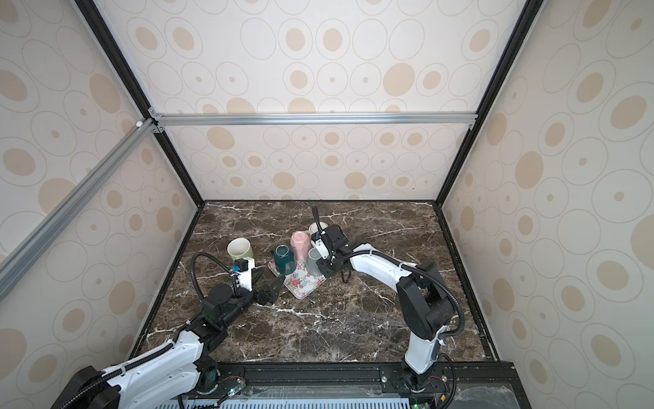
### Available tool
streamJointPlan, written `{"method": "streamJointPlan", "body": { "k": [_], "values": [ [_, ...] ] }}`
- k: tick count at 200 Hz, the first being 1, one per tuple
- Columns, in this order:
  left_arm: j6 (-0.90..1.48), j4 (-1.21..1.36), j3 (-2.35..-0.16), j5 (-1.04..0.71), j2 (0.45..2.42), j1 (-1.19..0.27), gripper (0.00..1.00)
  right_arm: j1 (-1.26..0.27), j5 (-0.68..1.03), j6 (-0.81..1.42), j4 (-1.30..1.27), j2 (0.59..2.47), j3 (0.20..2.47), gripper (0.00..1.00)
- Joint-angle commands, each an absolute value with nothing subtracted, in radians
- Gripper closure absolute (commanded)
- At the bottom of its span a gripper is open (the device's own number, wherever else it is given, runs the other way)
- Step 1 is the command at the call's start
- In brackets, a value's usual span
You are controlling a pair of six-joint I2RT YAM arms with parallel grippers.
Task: Turn the mug right side up
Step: 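Descend the right gripper around the grey mug's base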
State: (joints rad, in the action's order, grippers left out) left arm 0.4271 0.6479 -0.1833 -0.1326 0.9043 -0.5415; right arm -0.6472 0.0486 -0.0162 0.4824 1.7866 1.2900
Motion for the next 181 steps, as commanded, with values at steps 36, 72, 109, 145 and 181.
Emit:
{"method": "streamJointPlan", "body": {
  "k": [36,72,109,145,181],
  "values": [
    [0.422,0.672,-0.181,-0.135,0.903,-0.549,0.02,-0.672,0.000,-0.028,0.521,1.836,1.330,0.63],
    [0.422,0.671,-0.180,-0.137,0.903,-0.548,0.02,-0.688,-0.010,-0.039,0.550,1.873,1.374,0.64],
    [0.422,0.672,-0.181,-0.137,0.902,-0.549,0.02,-0.696,-0.029,-0.041,0.554,1.882,1.390,0.66],
    [0.423,0.675,-0.181,-0.138,0.904,-0.548,0.02,-0.698,-0.054,-0.041,0.570,1.887,1.399,0.68],
    [0.426,0.676,-0.184,-0.141,0.921,-0.548,0.02,-0.708,-0.056,-0.052,0.598,1.899,1.426,0.69]
  ]
}}
